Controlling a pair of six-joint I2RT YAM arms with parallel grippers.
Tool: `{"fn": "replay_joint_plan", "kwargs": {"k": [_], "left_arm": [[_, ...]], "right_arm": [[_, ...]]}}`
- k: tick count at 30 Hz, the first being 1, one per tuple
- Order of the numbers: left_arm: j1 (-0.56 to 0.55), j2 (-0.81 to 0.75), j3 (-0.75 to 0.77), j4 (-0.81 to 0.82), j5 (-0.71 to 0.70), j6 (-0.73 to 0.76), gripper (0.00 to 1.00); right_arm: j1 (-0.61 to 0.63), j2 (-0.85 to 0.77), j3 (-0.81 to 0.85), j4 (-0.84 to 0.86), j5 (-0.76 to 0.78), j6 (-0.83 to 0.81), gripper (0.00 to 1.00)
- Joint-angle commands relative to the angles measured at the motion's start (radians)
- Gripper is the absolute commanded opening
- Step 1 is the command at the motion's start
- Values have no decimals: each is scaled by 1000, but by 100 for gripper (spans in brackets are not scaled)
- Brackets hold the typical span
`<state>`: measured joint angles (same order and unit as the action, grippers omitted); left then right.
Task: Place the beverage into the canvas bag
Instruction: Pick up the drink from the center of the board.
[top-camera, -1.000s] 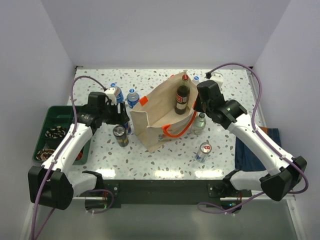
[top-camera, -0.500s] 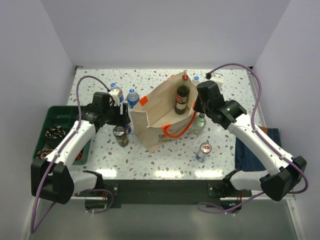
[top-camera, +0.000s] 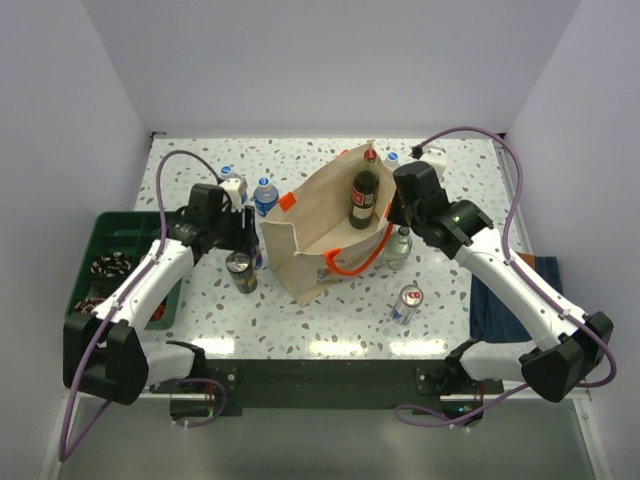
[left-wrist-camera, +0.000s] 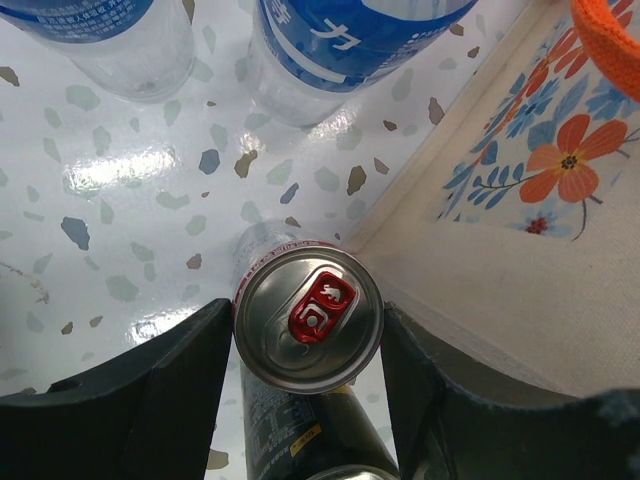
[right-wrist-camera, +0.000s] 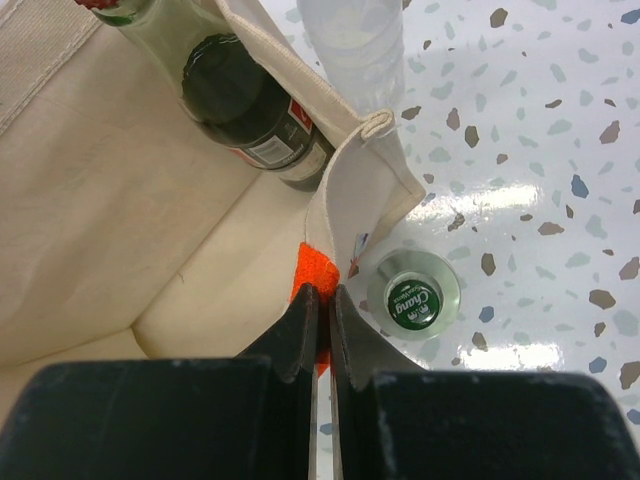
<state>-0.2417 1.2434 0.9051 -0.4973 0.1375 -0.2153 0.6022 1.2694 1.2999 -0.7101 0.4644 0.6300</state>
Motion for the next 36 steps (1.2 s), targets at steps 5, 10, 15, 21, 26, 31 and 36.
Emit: {"fn": "replay_joint_plan", "kwargs": {"k": [5,10,15,21,26,31,36], "left_arm": [[-28,42,44,8,-65,31,57],[-41,42,55,0,-78,34,34],[-42,31,67,-10,-82,34,8],[-42,5,71,-14,-102,28,0],[-42,-32,66,12,-131,-2,0],[-41,-88,58,51,-160,-38,0],[-42,-113,87,54,-159,-55,0]], "right_arm": [[5,-5,-19,-19,28,13,0],[5,-2,-19,-15,25,14,0],[5,-2,-17,-12,25,13,0],[4,1,-19,-9,23,13,0],[4,-1,-25,-8,20,17,0],[4,-4,-34,3,17,19,0],[5,-2,-42,9,11,22,0]]}}
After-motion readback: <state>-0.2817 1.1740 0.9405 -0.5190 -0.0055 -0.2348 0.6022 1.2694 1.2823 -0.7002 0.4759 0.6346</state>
